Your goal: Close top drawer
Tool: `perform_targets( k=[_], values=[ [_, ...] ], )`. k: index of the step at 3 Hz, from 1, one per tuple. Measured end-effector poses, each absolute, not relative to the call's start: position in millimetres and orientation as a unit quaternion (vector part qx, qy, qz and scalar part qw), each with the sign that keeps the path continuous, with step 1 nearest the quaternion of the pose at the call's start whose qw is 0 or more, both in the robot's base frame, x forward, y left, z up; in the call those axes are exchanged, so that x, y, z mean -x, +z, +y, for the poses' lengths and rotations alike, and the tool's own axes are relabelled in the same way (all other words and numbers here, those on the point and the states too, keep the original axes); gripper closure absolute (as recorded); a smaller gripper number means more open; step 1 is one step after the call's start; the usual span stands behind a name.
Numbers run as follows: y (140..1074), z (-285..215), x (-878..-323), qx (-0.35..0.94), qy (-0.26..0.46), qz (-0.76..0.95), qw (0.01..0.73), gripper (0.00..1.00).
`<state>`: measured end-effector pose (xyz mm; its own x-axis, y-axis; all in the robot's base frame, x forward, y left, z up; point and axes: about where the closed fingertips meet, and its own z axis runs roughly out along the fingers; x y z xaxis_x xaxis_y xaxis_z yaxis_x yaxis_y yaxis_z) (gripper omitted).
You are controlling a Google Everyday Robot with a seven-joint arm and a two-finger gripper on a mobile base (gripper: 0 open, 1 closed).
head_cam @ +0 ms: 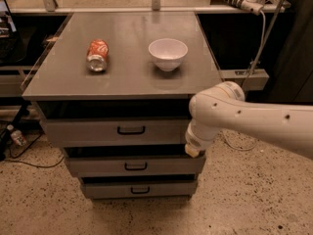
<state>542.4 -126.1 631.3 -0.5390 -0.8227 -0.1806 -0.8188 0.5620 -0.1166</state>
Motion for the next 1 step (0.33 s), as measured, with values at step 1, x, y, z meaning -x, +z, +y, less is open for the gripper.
perform_targets(
  k=[1],
  values=[
    [633.8, -165.4, -456.8, 0.407, 0.0, 0.912, 0.056, 1.0]
  ],
)
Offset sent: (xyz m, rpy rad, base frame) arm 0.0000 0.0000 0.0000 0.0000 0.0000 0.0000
